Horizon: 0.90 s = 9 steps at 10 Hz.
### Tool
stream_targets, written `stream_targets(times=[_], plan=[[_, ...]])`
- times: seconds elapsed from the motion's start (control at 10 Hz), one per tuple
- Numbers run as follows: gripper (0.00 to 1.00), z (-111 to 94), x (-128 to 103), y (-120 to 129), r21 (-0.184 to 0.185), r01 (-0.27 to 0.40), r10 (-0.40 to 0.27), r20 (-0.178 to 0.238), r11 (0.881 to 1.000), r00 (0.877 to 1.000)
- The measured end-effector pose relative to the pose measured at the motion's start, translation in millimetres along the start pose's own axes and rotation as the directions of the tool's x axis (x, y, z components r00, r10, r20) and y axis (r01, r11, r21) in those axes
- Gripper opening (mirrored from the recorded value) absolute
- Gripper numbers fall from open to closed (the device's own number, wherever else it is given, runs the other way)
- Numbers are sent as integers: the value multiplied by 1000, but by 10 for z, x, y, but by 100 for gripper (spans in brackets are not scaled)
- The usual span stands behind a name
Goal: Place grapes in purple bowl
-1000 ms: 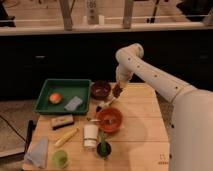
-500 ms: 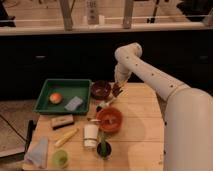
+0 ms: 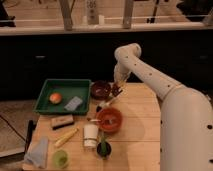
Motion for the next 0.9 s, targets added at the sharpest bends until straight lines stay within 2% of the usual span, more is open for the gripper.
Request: stream_targets(times=[0.5, 0.9], plan=[[1, -265, -108, 4, 23, 70, -69, -22, 997, 997], [1, -442, -173, -12, 53, 119, -117, -24, 992, 993]])
